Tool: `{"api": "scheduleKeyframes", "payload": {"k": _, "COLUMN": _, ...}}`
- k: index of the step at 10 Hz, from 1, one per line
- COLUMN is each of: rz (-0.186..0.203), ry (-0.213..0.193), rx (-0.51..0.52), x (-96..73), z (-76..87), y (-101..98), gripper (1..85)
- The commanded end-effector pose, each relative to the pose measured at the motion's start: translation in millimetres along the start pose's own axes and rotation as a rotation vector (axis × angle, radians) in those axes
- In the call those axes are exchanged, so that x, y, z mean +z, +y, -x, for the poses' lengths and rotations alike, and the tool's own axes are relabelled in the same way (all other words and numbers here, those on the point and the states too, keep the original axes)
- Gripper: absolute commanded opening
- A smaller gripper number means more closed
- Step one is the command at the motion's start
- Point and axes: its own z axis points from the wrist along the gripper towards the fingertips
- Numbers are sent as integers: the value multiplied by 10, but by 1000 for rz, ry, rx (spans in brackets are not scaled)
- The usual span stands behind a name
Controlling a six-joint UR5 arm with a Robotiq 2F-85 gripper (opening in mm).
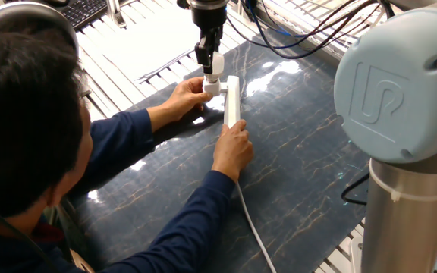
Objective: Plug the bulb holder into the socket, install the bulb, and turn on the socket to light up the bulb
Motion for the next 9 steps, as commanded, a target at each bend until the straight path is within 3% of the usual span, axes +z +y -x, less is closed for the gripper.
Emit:
{"api": "scheduleKeyframes", "payload": {"k": 1, "rz": 15, "ry": -7, "rx": 97, "x": -15, "z": 18, "y": 28, "gripper": 10}}
{"api": "scheduleKeyframes", "payload": {"k": 6, "rz": 25, "ry": -6, "rx": 152, "x": -8, "z": 18, "y": 48, "gripper": 10}}
{"api": "scheduleKeyframes", "payload": {"k": 9, "rz": 30, "ry": -15, "rx": 132, "x": -14, "z": 34, "y": 47, "gripper": 153}}
